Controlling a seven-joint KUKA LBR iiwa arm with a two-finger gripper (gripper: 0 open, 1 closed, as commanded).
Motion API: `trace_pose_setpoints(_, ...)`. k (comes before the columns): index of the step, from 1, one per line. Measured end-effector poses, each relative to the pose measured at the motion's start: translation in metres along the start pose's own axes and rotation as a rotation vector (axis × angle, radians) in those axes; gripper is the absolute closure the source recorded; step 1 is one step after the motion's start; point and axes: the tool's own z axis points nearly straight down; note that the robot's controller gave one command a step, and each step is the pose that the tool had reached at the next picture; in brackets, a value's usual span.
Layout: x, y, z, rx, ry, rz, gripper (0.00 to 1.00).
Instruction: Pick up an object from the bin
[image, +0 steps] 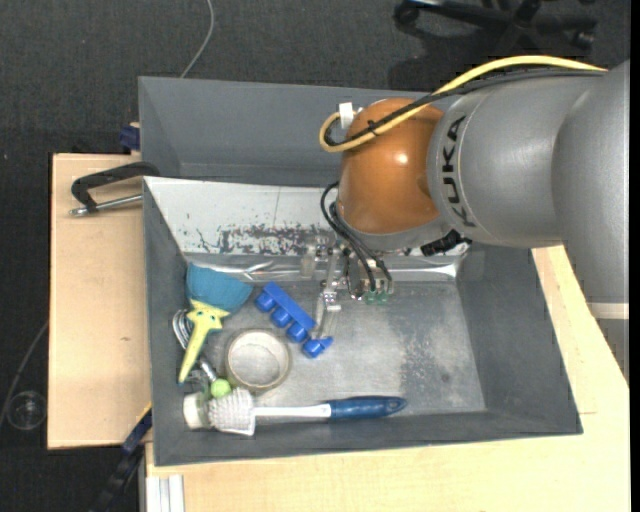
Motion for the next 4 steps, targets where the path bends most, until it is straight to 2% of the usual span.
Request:
trace_pose_setpoints(1, -0.002, 0.000, -0.005, -0.001, -0.008, 0.002, 0.00)
trace_pose_setpoints(2, 0.001, 0.007, 0.040, -0.003, -0.011, 0.119, 0.00)
trace_pose_setpoints(3, 0.009, 0.012, 0.050, -0.001, -0.006, 0.203, 0.00)
trace_pose_setpoints(4, 0.003, 0.023, 0.032, -0.005, -0.016, 0.159, 0.00)
